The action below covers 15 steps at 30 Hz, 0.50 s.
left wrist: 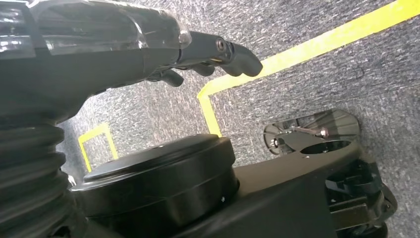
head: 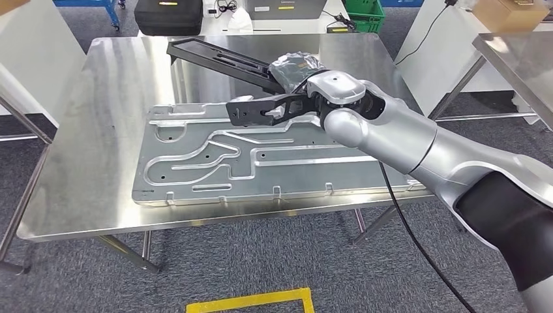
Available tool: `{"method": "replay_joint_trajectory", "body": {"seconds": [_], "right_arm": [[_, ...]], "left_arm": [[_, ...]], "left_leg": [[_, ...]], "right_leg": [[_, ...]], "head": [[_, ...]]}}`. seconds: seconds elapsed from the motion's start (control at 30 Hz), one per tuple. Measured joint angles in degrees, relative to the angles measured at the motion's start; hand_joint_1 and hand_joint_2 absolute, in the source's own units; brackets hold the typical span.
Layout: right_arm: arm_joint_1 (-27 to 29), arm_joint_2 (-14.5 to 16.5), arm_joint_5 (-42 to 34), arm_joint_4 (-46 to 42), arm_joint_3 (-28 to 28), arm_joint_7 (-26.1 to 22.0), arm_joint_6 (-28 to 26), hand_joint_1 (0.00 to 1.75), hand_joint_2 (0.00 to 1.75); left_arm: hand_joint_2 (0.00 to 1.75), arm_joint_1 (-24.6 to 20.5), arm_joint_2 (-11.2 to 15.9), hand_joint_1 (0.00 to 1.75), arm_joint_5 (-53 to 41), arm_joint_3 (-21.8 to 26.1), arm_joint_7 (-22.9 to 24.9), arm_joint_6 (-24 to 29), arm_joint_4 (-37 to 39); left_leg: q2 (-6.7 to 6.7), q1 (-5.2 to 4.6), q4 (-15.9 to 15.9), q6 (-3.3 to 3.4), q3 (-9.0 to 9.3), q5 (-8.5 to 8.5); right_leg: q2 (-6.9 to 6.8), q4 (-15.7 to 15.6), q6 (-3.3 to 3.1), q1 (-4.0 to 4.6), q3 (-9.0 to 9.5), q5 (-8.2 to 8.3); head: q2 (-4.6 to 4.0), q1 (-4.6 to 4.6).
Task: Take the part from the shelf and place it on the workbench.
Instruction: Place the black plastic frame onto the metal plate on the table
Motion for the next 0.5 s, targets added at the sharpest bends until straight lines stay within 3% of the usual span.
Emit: {"method": "replay_joint_trajectory", "body": {"seconds": [0.03,0.07,0.1,0.17,0.2,0.27,0.37,0.47,0.5], "right_arm": [[0.2,0.0,0.0,0.0,0.0,0.0,0.0,1.75,1.75],[0.2,0.0,0.0,0.0,0.0,0.0,0.0,1.75,1.75],[0.2,-0.1,0.0,0.0,0.0,0.0,0.0,1.75,1.75],[0.1,-0.1,0.0,0.0,-0.1,0.0,0.0,1.75,1.75],[0.0,-0.2,0.0,0.0,-0.1,0.0,0.0,1.75,1.75],[-0.1,-0.2,0.0,0.0,-0.1,0.0,0.0,1.75,1.75],[-0.2,-0.2,0.0,-0.2,-0.2,-0.1,-0.1,1.75,1.75],[0.2,-0.2,0.1,-0.2,-0.1,-0.6,0.0,1.75,1.75],[0.5,-0.2,0.2,-0.2,0.0,-0.9,0.0,1.75,1.75]], "left_arm": [[1.75,0.0,0.0,0.0,0.0,0.0,0.0,0.0,0.0],[1.75,0.0,0.0,0.0,0.0,0.0,0.0,0.0,0.0],[1.75,0.0,0.0,0.0,0.0,0.0,0.0,0.0,0.0],[1.75,-0.1,-0.1,0.0,0.0,0.0,0.0,0.0,0.0],[1.75,-0.1,-0.2,0.0,0.0,0.0,0.0,0.1,0.0],[1.75,-0.1,-0.3,0.0,0.0,0.0,0.1,0.1,0.0],[1.75,-0.1,-0.4,0.0,0.0,0.0,0.1,0.1,0.0],[1.75,-0.1,-0.3,0.0,0.1,0.0,0.0,0.1,0.0],[1.75,-0.1,-0.3,0.0,0.1,0.0,0.0,0.1,0.0]], "left_leg": [[-0.16,-0.05,0.0,-0.04,0.54,-0.37],[-0.31,-0.11,0.0,-0.11,1.16,-0.77],[-0.44,-0.17,-0.1,-0.19,1.79,-1.19],[-0.66,-0.18,-0.3,-0.56,2.6,-1.8],[-0.74,-0.12,-0.5,-0.8,2.75,-1.95],[-0.84,-0.04,-0.8,-1.41,2.8,-2.04],[-0.5,-0.21,1.0,-2.13,1.88,-3.34],[-0.35,-0.16,10.6,-2.58,-3.93,-6.47],[-0.31,-0.13,12.9,-2.69,-5.74,-6.48]], "right_leg": [[0.02,0.0,-0.14,-0.01,-0.72,1.52],[0.07,-2.2,-0.43,0.03,-0.39,4.08],[0.21,-5.9,-0.86,0.15,0.61,7.1],[0.6,-11.9,-1.8,0.56,2.82,10.65],[0.73,-13.5,-2.22,0.78,3.52,10.98],[0.71,-15.0,-2.85,1.01,4.3,10.03],[0.34,-17.5,-3.15,0.53,6.06,9.35],[0.17,-18.0,-3.36,0.38,7.14,8.81],[0.17,-17.9,-3.34,0.38,7.44,8.46]], "head": [[0.0,0.34],[0.0,0.63],[0.0,0.83],[0.0,0.67],[0.0,0.66],[0.0,0.86],[0.0,0.55],[0.0,-0.44],[0.0,-0.7]]}}
